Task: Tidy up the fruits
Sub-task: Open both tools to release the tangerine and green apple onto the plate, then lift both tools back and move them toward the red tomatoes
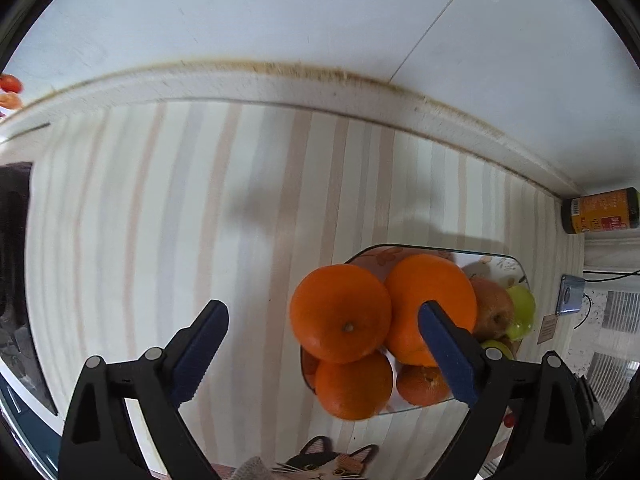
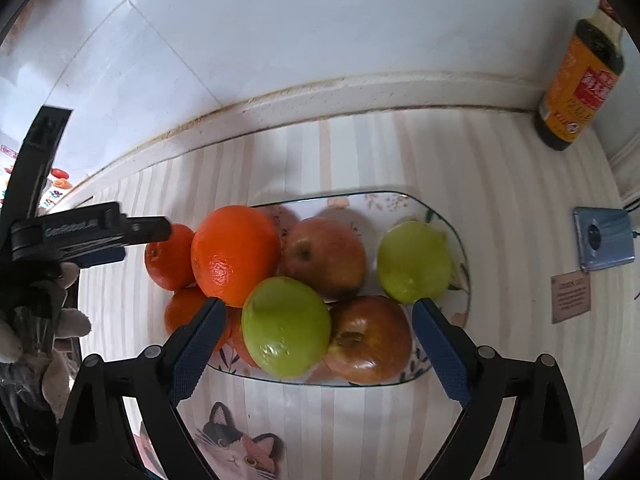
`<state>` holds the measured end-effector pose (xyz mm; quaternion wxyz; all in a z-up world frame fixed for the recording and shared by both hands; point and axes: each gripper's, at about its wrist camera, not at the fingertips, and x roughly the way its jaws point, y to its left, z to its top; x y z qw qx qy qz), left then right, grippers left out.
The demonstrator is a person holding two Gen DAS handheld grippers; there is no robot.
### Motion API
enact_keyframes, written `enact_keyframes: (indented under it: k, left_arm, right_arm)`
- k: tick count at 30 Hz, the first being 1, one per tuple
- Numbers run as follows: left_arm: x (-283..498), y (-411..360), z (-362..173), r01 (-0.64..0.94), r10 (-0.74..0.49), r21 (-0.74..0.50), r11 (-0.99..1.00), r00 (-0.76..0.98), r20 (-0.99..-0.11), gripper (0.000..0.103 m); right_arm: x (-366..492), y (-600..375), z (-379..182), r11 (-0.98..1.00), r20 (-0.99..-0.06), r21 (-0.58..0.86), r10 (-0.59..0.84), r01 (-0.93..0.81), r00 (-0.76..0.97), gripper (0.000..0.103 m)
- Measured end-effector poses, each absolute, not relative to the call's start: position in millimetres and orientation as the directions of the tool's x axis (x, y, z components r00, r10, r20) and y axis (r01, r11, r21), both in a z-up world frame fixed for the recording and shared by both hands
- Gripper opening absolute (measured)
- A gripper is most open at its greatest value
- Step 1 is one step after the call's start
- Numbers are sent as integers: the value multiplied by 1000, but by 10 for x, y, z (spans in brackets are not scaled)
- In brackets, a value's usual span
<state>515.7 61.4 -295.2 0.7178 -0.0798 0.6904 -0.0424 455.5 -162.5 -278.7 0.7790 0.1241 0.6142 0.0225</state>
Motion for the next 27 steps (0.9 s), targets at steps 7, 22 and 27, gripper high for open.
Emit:
enact_keyframes:
  k: [7,22,27]
  left_arm:
    - [4532,524,-2402,16,-77,-76,997,204,-976,97]
    - [3267,350,-1657,23,-44,-38,999,392,-919,97]
    - [2941,295,-1346,46,-35,-16,999,449,-893,97]
  right_arm:
    - [4252,-1706,-2465,981,-945,159,120,107,306,96]
    - [3270,-1684,-1785,993,-921,107,77,58,381,96]
    - [2921,-1689,-1425,993,-899,107,76,49,431,96]
